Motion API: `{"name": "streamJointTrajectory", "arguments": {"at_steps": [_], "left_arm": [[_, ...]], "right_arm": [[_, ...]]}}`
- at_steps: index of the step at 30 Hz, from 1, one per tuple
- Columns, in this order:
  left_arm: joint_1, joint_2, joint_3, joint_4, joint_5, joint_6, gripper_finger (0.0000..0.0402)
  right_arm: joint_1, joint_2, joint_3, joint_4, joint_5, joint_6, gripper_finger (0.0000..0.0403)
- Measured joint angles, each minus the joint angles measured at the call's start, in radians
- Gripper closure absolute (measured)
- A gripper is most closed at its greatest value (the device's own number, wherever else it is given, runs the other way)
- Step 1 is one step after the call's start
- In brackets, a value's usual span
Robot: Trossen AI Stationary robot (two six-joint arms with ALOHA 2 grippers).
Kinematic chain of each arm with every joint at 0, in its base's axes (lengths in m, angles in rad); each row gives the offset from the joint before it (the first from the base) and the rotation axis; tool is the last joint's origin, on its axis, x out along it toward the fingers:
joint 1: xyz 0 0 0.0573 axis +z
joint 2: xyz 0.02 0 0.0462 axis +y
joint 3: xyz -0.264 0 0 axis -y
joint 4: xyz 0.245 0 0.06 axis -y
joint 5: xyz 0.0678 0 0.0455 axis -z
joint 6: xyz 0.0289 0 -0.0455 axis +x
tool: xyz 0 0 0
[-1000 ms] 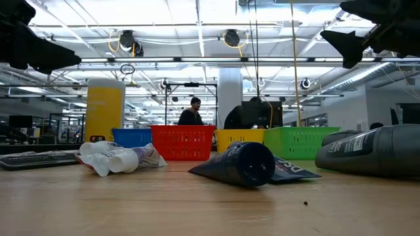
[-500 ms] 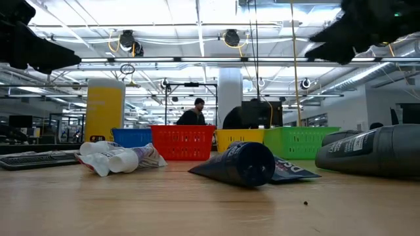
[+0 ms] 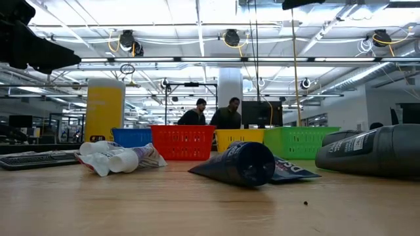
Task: Pick & Place Travel size toiletries
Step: Put the black deodorant into the green bin
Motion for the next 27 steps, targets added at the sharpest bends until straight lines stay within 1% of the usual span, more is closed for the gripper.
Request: {"name": "streamJointTrajectory", "arguments": {"at_steps": [4,9,12,16,18,22,27], "left_arm": [[0.0,0.0,0.0,0.0,0.0,0.0,0.0222],[0.0,0.0,0.0,0.0,0.0,0.0,0.0222],[0.0,0.0,0.0,0.0,0.0,0.0,0.0222],[0.0,0.0,0.0,-0.001,0.0,0.0,0.0222],[0.0,0.0,0.0,-0.001,0.0,0.0,0.0222],[0.0,0.0,0.0,-0.001,0.0,0.0,0.0222],[0.0,0.0,0.0,-0.001,0.0,0.0,0.0222]], "right_arm": [[0.051,0.059,0.075,-0.067,-0.007,0.18,0.0092],[0.073,0.135,0.086,-0.154,-0.112,0.451,0.0094],[0.075,0.192,0.086,-0.271,-0.156,0.625,0.0101],[0.074,0.279,0.086,-0.413,-0.171,0.834,0.0113],[0.074,0.318,0.086,-0.438,-0.201,0.885,0.0118],[0.074,0.392,0.086,-0.431,-0.253,0.934,0.0124],[0.073,0.479,0.086,-0.435,-0.263,0.944,0.0124]]}}
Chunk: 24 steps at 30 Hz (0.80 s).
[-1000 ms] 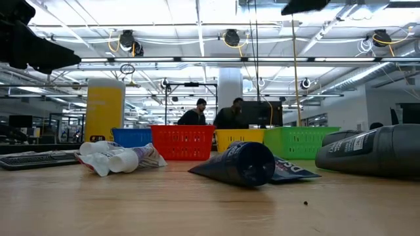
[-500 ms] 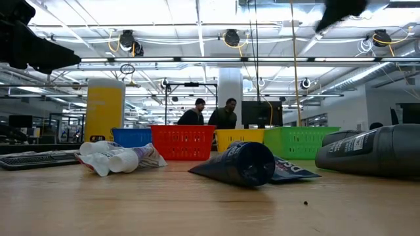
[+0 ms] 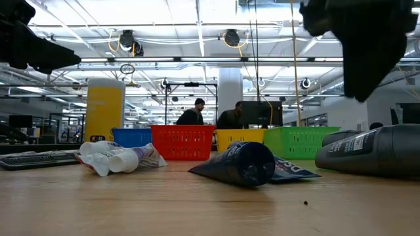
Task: Pick & Place Travel size toiletries
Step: Put the black deodorant into the green bin
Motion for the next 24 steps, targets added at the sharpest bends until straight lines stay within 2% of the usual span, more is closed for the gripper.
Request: {"name": "streamJointTrajectory", "arguments": {"at_steps": [7,13,24], "left_arm": [[0.0,0.0,0.0,0.0,0.0,0.0,0.0222],[0.0,0.0,0.0,0.0,0.0,0.0,0.0222],[0.0,0.0,0.0,0.0,0.0,0.0,0.0222]], "right_arm": [[-0.014,0.079,0.0,-0.003,-0.002,-0.1,0.0124],[-0.026,0.105,-0.011,0.018,-0.002,-0.077,0.0102],[-0.002,0.096,-0.245,0.308,-0.016,0.065,0.0095]]}}
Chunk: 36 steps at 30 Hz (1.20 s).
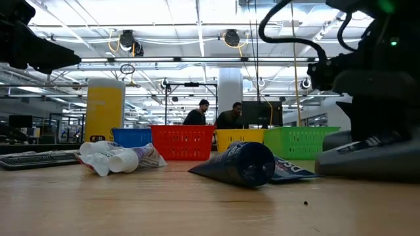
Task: Pick & Place Travel size toiletries
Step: Put the black deodorant into the green bin
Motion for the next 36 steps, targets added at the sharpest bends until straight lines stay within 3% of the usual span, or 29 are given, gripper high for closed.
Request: {"name": "streamJointTrajectory", "arguments": {"at_steps": [10,24,32,36], "left_arm": [[0.0,0.0,0.0,0.0,0.0,0.0,0.0222],[0.0,0.0,0.0,0.0,0.0,0.0,0.0222],[0.0,0.0,0.0,0.0,0.0,0.0,0.0222],[0.0,0.0,0.0,0.0,0.0,0.0,0.0222]], "right_arm": [[0.019,-0.009,-0.068,0.042,0.0,-0.007,0.0122],[0.044,-0.006,-0.07,0.051,0.048,-0.013,0.0194],[0.046,-0.006,-0.07,0.05,0.07,-0.024,0.0171],[0.058,-0.025,-0.07,0.054,0.118,-0.017,0.0188]]}}
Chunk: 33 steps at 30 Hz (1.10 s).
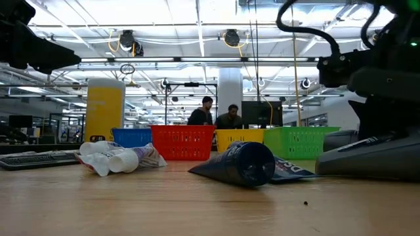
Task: Pick & Place Travel size toiletries
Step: Put the black deodorant into the green bin
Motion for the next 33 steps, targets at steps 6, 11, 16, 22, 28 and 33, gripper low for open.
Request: {"name": "streamJointTrajectory", "arguments": {"at_steps": [6,11,16,22,28,33], "left_arm": [[0.0,0.0,0.0,0.0,0.0,0.0,0.0222],[0.0,0.0,0.0,0.0,0.0,0.0,0.0222],[0.0,0.0,0.0,0.0,0.0,0.0,0.0222],[0.0,0.0,0.0,0.0,0.0,0.0,0.0222],[0.0,0.0,0.0,0.0,0.0,0.0,0.0222],[0.0,0.0,0.0,0.0,0.0,0.0,0.0222]], "right_arm": [[0.021,-0.071,-0.007,-0.026,0.113,0.001,0.0198],[0.028,-0.136,-0.003,-0.015,0.186,-0.003,0.0186],[0.051,-0.197,-0.003,-0.01,0.312,-0.028,0.019],[0.101,-0.241,-0.002,-0.006,0.515,-0.117,0.0198],[0.144,-0.242,-0.002,-0.002,0.708,-0.206,0.0182],[0.133,-0.26,-0.005,0.06,0.724,-0.281,0.0198]]}}
